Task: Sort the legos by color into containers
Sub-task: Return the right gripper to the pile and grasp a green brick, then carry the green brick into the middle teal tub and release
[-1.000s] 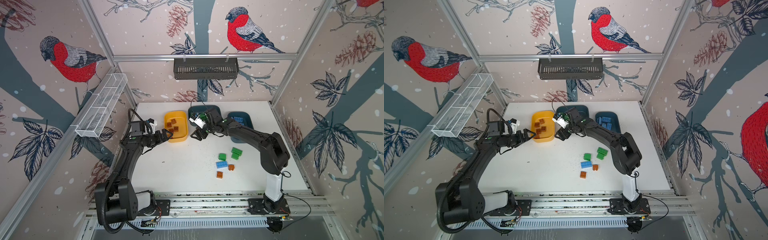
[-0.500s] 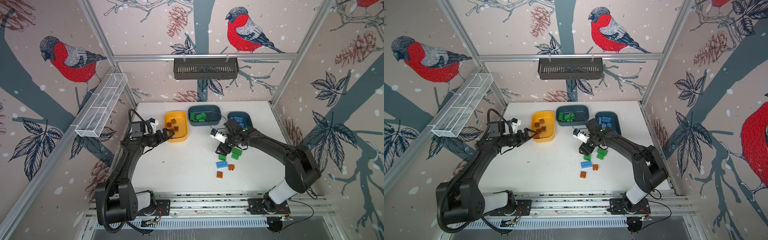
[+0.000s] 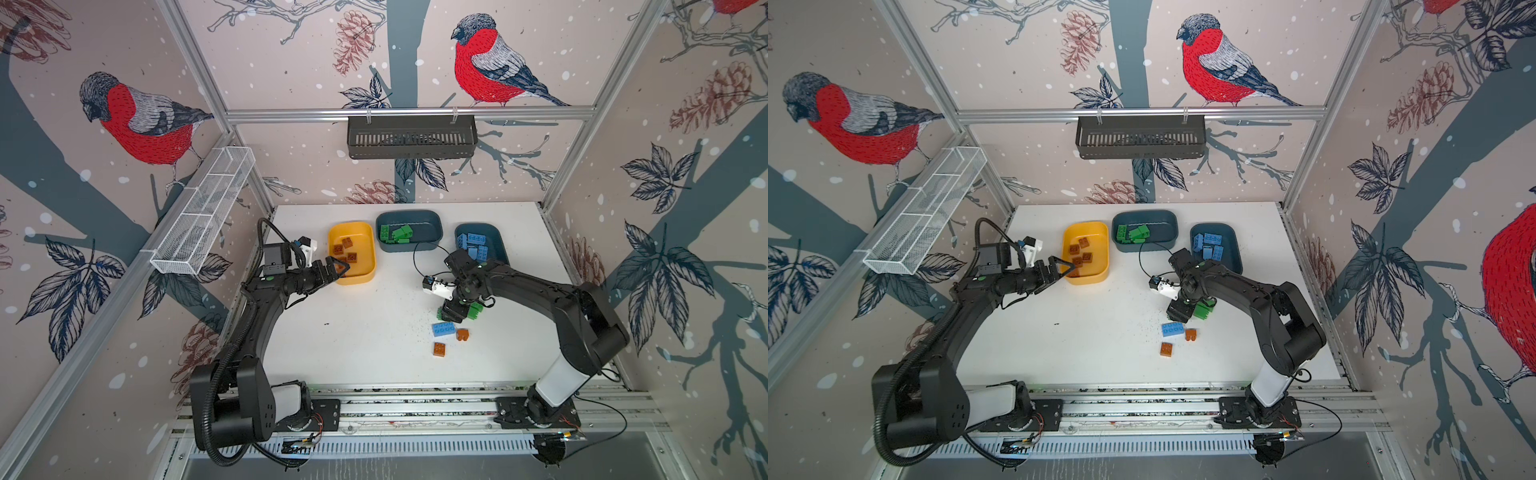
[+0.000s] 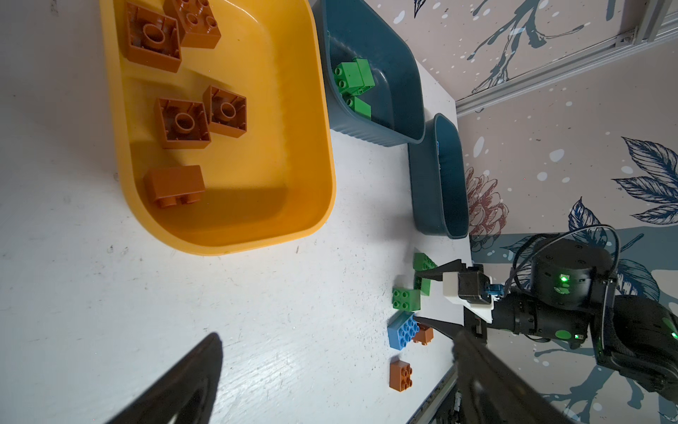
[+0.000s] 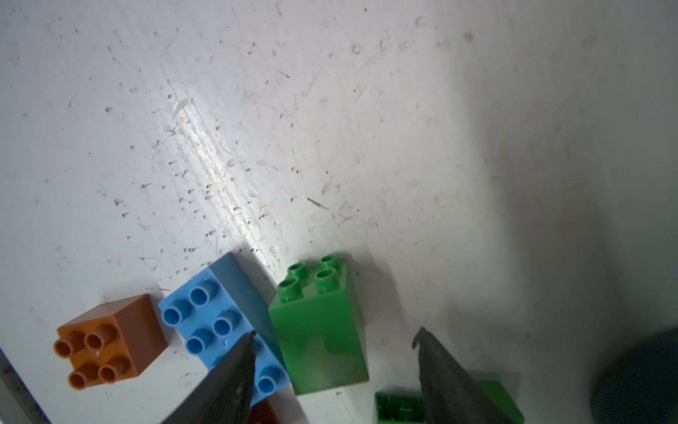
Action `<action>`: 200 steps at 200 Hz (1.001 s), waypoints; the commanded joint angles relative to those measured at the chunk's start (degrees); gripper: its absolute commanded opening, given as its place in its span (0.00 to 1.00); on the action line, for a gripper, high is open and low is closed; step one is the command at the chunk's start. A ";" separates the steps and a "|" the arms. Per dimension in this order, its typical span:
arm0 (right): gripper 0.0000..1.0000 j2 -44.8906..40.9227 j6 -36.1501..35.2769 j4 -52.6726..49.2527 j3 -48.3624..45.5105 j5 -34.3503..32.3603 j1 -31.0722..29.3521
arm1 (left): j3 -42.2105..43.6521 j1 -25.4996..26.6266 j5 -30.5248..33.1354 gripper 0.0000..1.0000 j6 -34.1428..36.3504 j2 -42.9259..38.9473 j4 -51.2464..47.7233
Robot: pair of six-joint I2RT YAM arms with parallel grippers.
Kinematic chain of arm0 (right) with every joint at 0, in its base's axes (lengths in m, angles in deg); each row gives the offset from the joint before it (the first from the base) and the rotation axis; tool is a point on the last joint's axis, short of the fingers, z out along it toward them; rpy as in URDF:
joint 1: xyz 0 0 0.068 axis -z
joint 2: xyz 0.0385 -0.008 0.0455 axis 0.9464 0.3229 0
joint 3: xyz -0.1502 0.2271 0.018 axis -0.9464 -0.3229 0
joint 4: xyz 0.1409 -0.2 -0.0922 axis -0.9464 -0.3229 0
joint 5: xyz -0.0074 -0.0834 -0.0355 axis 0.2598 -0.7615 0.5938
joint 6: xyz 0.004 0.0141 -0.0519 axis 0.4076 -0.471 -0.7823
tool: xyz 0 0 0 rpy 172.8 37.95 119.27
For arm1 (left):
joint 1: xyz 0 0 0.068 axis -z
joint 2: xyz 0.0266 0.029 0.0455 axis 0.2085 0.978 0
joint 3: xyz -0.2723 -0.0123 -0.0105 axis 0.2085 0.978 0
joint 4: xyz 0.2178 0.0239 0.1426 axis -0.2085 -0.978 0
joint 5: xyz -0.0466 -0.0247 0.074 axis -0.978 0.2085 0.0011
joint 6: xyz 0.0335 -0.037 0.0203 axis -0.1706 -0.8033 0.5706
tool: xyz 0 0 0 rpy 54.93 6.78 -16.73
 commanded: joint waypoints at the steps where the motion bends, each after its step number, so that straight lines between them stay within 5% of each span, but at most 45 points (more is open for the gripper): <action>1: 0.65 1.89 -0.50 0.20 0.54 -2.12 -0.32 | -0.21 0.02 -1.30 0.97 0.05 -0.04 1.32; 68: 0.28 4.29 0.03 -0.66 3.77 -0.47 -0.33 | -0.60 0.04 -1.39 0.97 0.19 0.22 1.16; 123: 0.26 2.89 4.58 5.42 16.71 10.13 2.59 | -0.88 0.13 -2.53 0.97 -1.80 0.48 3.35; 200: 0.26 26.30 10.79 7.85 49.61 1.42 5.45 | -2.32 0.28 -2.80 0.97 -4.55 0.24 6.26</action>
